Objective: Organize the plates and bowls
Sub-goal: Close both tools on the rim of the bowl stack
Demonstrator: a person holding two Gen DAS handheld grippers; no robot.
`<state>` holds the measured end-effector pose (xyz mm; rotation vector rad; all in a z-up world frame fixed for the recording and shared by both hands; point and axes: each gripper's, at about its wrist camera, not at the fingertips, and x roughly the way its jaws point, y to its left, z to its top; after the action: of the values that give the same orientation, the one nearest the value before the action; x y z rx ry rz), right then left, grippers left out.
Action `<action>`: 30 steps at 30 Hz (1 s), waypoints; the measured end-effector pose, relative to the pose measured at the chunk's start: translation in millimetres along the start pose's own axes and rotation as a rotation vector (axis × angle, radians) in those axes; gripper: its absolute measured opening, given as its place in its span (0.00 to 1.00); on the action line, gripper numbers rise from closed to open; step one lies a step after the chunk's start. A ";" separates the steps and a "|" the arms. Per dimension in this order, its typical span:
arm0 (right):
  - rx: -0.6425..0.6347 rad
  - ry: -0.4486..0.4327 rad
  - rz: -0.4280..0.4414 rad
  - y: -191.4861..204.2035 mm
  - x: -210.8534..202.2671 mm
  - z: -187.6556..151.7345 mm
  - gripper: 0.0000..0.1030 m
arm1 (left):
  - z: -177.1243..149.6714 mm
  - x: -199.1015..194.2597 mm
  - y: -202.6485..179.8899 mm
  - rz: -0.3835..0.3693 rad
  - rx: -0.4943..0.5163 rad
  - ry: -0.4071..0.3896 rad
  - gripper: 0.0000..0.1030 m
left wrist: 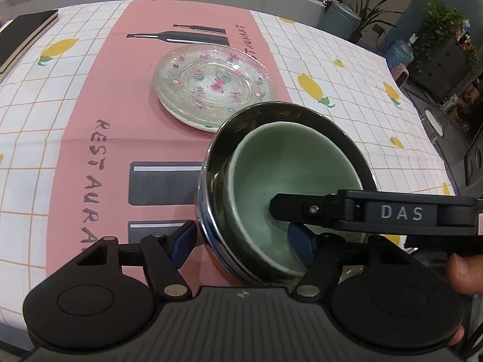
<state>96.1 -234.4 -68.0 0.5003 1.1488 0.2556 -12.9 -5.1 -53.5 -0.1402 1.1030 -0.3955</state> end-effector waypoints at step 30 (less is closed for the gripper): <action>0.136 0.017 0.062 -13.0 -3.3 -2.1 0.55 | 0.0 -8.3 13.4 -0.022 -0.112 -0.019 0.52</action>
<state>92.2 -246.5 -72.5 0.6560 1.1732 0.2364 -12.8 10.3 -50.6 -0.2553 1.1055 -0.3513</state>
